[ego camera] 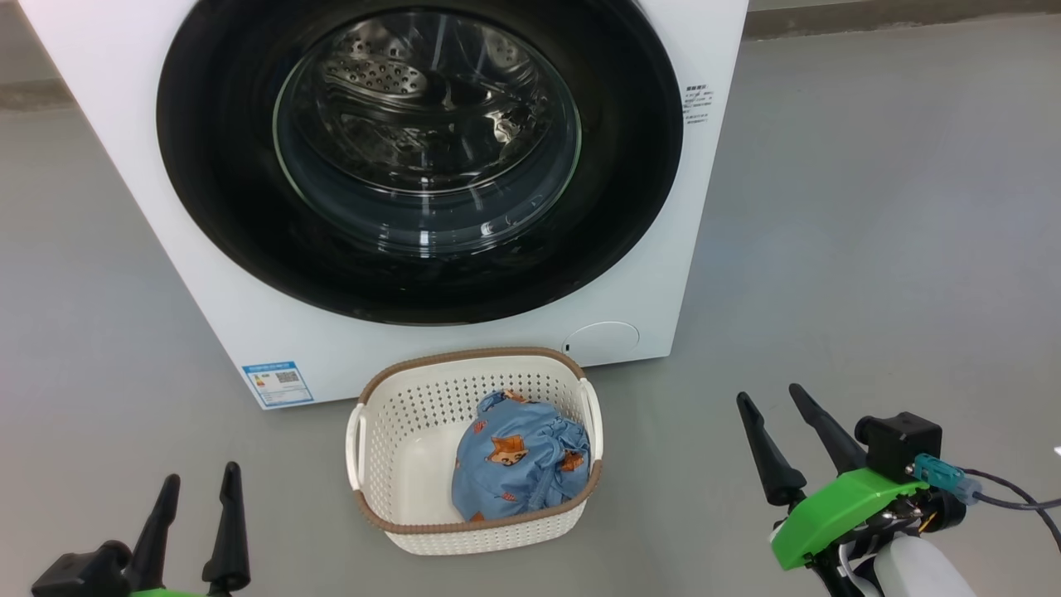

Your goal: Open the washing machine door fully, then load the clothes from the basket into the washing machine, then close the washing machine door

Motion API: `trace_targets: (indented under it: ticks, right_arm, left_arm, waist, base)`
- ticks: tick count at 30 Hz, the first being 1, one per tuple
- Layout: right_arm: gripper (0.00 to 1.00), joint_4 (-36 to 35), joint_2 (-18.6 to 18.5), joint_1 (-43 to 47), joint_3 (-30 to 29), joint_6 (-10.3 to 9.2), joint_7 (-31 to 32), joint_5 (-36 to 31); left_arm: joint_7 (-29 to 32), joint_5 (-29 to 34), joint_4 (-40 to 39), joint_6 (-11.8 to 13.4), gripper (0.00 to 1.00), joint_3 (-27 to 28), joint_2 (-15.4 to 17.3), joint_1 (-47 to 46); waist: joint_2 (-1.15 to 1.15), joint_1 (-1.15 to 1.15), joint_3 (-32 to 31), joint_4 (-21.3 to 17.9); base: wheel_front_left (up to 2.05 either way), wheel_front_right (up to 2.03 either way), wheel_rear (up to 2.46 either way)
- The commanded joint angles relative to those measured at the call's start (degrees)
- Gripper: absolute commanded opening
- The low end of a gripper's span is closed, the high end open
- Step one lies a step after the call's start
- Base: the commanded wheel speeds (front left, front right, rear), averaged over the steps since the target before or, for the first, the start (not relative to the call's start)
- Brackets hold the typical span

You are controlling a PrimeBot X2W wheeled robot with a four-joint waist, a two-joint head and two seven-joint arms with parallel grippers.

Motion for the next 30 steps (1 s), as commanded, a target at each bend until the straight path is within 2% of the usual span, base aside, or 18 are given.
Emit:
trace_targets:
  ticks: [1, 17, 30]
  right_arm:
    - [1.00, -1.04, -0.49, -2.66, 1.72, -0.07, -0.91, -1.95]
    - [1.00, 0.48, -0.39, -4.62, 1.02, -0.08, -3.59, -13.63]
    - [1.00, -0.49, 1.82, -3.80, -3.92, -0.08, -3.59, -15.60]
  left_arm:
    - [-0.92, 2.10, -1.32, -0.15, 1.00, 1.79, 1.37, -0.79]
    - [-3.62, 12.53, -0.03, -0.07, 1.00, 3.71, 1.28, -1.04]
    - [-3.62, 12.36, 1.49, 0.56, 1.00, 5.72, 0.27, -1.41]
  waist:
    - [0.00, 0.00, 0.03, 0.02]
    - [0.00, 0.00, 0.21, -0.09]
    - [0.00, 0.00, 0.09, -0.03]
  base:
    - [0.00, 0.00, 0.00]
    - [0.00, 0.00, 0.00]
    - [0.00, 0.00, 0.00]
